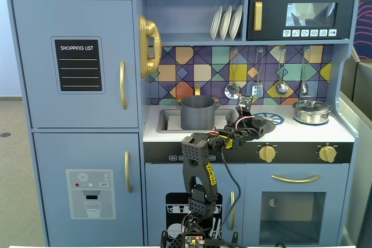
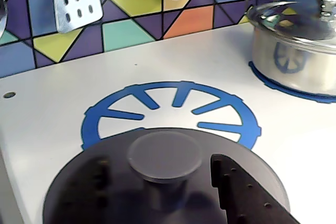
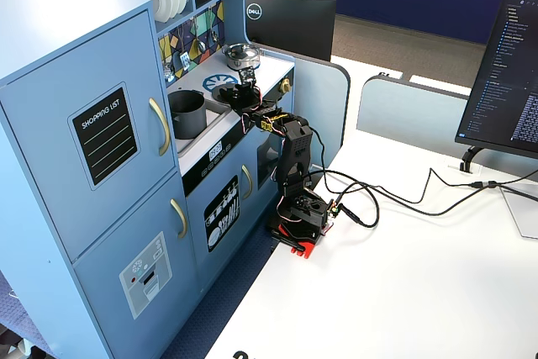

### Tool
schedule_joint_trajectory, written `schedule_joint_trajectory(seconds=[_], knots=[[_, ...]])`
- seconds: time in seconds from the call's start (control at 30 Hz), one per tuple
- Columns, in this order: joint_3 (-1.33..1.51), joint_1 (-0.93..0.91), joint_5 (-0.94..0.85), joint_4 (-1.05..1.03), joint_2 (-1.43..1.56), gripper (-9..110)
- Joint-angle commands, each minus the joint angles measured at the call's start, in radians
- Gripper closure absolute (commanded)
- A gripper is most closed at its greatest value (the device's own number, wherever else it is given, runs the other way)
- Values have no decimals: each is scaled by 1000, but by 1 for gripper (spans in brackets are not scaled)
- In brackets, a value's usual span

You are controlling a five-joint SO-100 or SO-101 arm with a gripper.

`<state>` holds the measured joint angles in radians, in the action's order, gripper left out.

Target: Take off the lid from the gray recipient and place it on the counter

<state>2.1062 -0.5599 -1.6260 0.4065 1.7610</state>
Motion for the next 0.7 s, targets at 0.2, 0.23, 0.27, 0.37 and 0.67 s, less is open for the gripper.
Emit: schedule_joint_trajectory(seconds=[0.2,0.23,0.27,0.37,0.67], knots=[[29,-23,31,23,46,73],[26,-23,28,23,46,73],[21,-21,28,25,46,73],[5,-21,26,26,48,73],[-18,-37,3,26,84,74]])
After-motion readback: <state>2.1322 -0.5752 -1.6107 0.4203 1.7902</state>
